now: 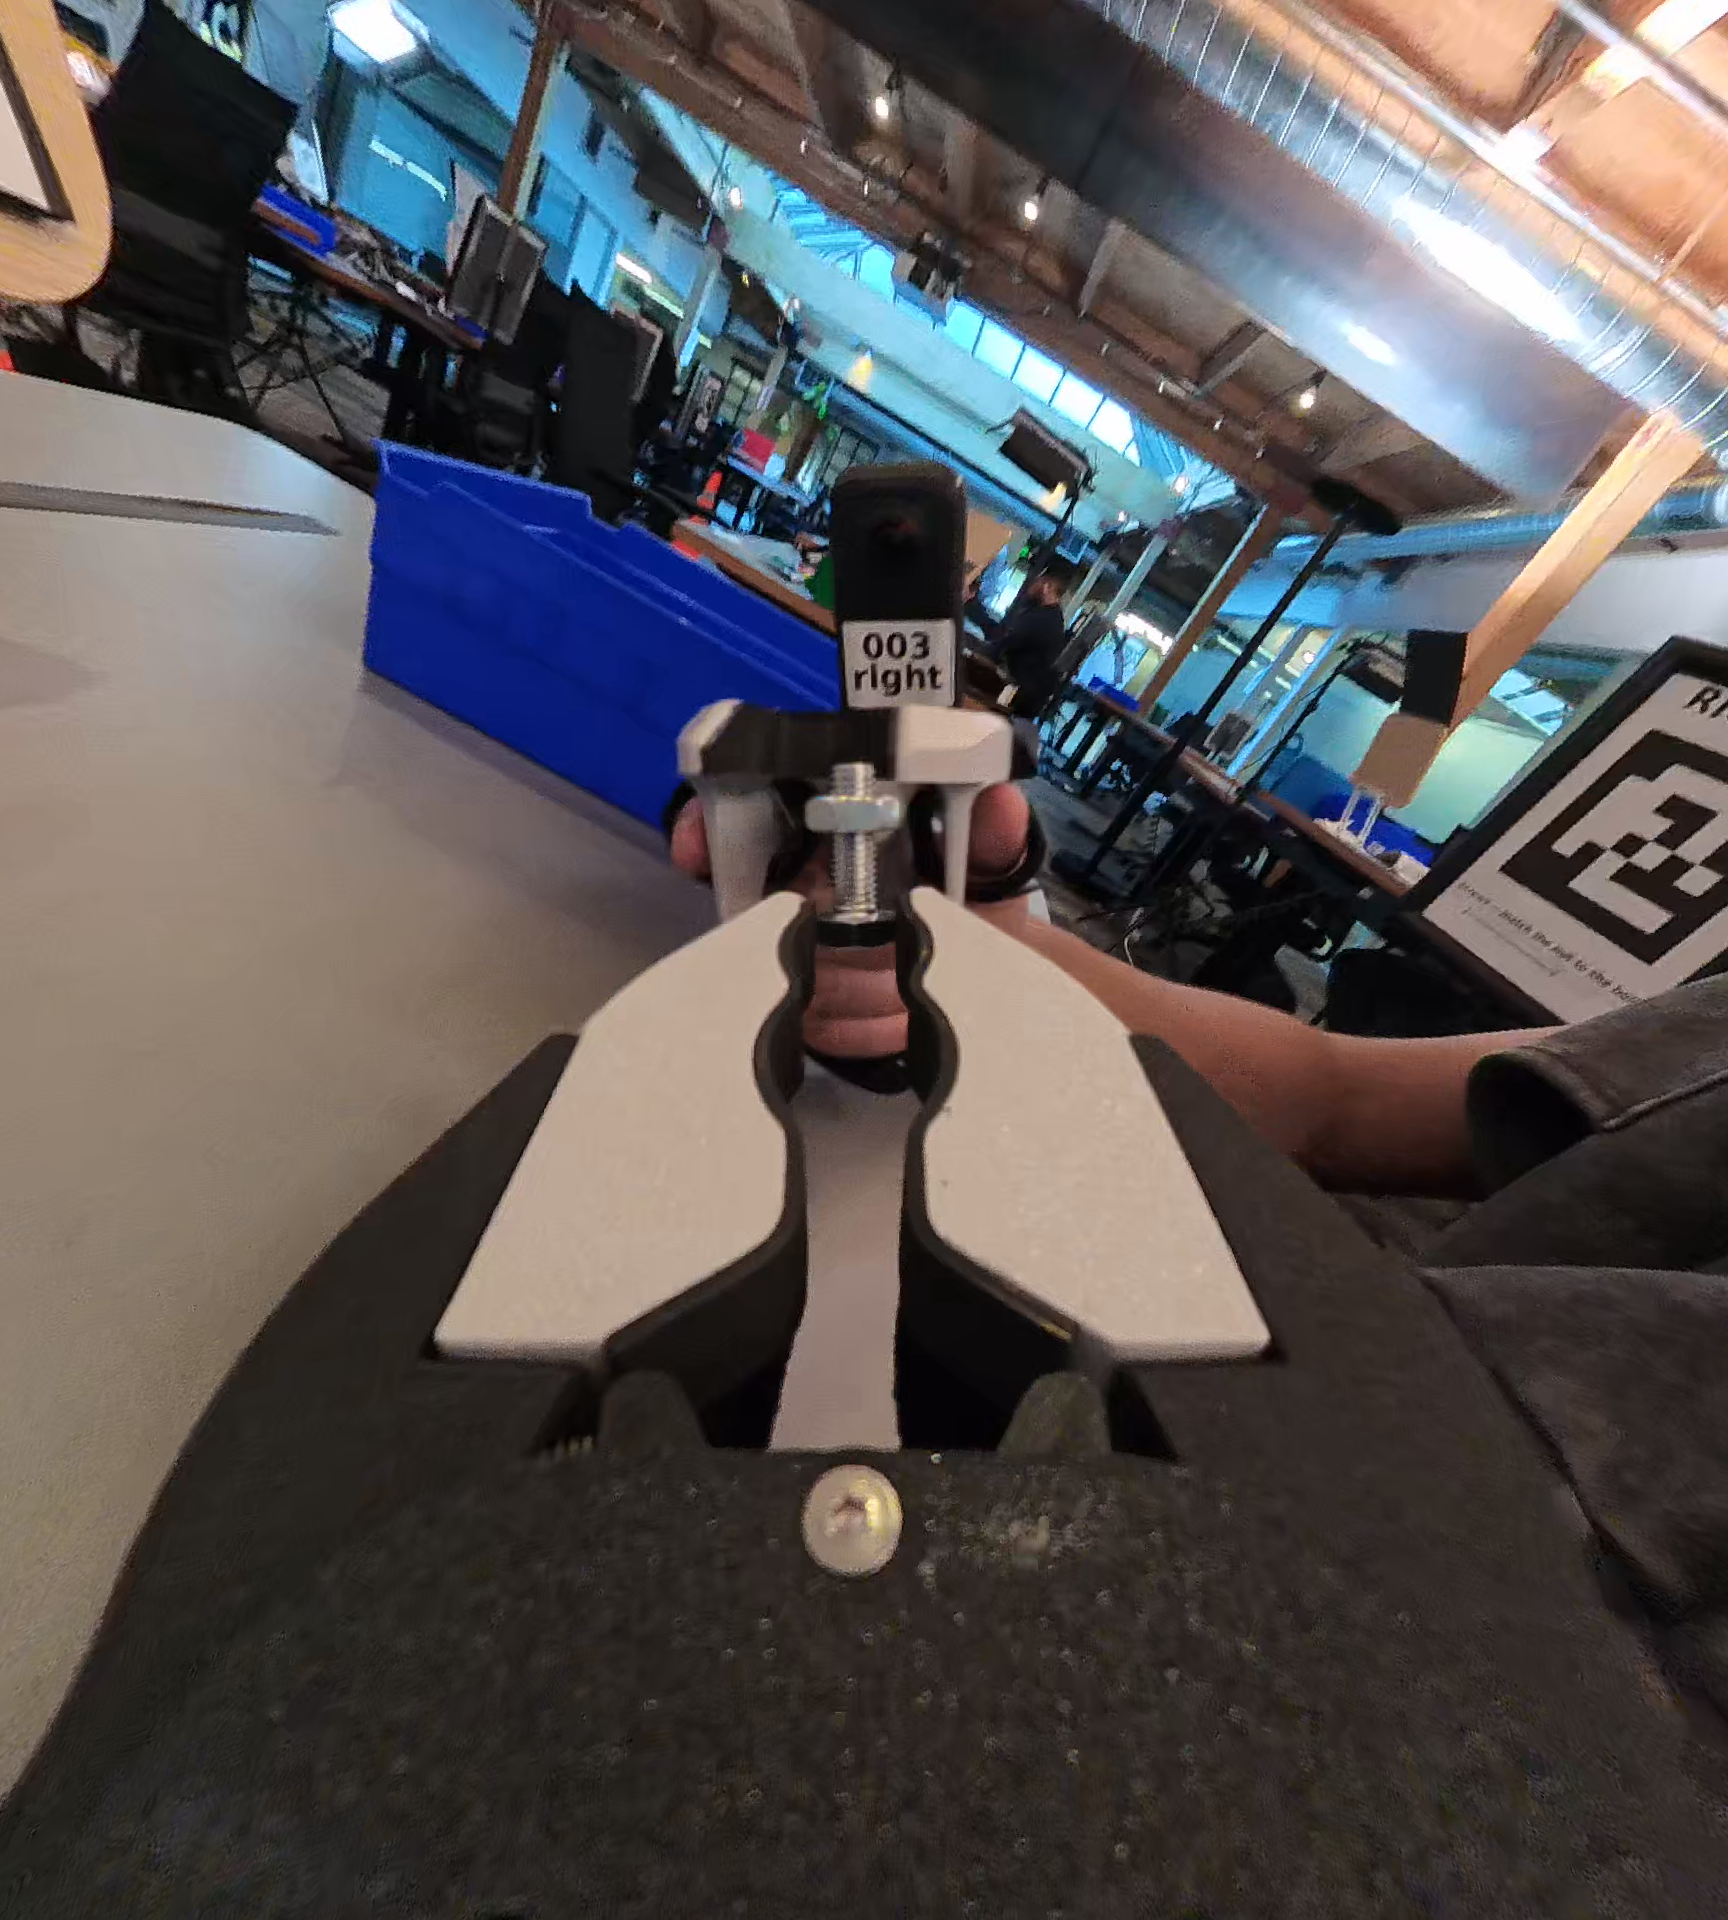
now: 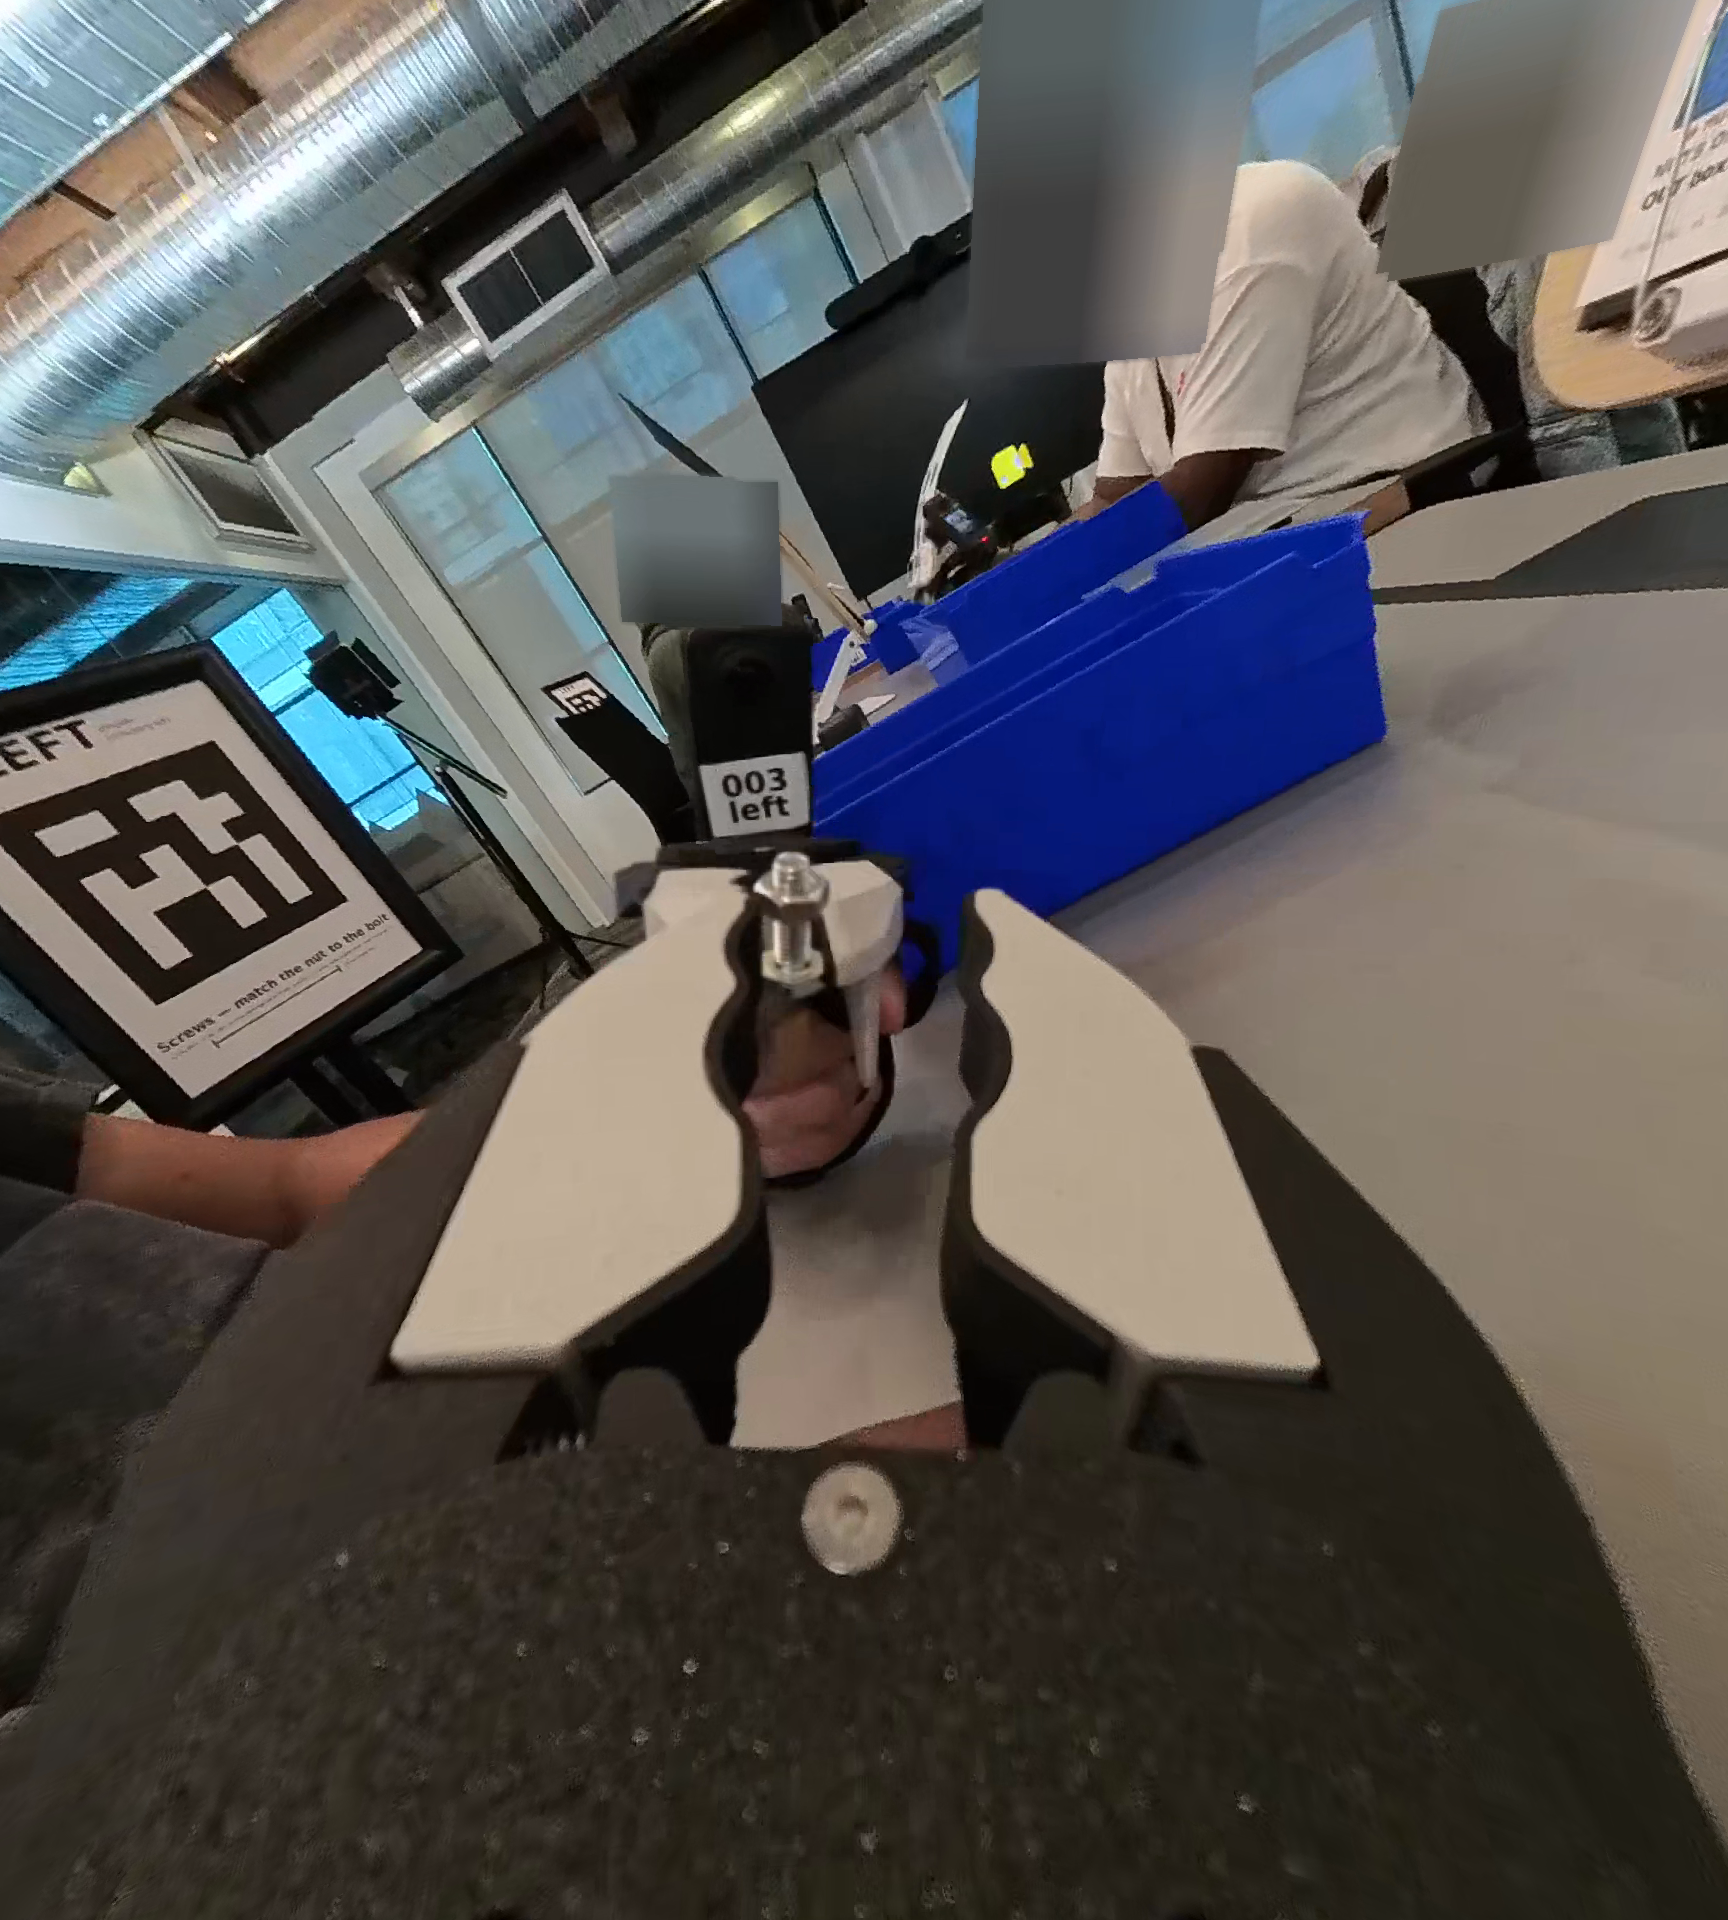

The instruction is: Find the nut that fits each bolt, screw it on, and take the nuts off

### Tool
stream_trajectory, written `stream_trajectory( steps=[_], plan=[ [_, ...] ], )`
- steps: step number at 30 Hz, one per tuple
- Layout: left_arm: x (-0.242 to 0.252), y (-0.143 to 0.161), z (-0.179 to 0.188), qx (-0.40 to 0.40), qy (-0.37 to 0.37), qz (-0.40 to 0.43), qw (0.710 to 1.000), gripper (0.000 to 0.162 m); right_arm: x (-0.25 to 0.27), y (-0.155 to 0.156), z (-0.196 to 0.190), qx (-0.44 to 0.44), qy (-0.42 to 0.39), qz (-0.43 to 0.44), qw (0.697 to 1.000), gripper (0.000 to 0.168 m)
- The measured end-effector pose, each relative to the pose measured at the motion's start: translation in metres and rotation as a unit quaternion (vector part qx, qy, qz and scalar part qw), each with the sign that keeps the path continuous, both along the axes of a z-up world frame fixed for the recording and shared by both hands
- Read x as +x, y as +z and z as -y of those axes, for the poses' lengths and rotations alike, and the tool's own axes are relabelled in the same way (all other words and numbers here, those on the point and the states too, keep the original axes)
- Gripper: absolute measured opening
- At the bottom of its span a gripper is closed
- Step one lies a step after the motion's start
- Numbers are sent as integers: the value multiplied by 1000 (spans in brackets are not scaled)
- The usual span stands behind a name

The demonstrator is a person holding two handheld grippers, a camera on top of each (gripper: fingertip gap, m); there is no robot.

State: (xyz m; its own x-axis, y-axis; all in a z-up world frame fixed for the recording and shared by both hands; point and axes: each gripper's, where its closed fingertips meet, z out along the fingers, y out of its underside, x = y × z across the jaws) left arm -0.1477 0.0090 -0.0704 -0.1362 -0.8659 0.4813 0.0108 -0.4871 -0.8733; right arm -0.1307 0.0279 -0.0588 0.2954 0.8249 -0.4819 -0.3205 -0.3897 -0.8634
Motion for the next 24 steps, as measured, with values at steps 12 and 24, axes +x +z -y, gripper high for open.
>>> stream_trajectory(
  steps=[12, 24],
  plan=[
    [-1, 3, 1, -4, -6, 10, 1000, 14, -6, -10, -3, -9, -2, 33, 999, 40],
    [-4, 11, 2, -23, -23, 36, 999, 14, -12, -16, 0, -9, 14, 54, 998, 42]
  ],
)
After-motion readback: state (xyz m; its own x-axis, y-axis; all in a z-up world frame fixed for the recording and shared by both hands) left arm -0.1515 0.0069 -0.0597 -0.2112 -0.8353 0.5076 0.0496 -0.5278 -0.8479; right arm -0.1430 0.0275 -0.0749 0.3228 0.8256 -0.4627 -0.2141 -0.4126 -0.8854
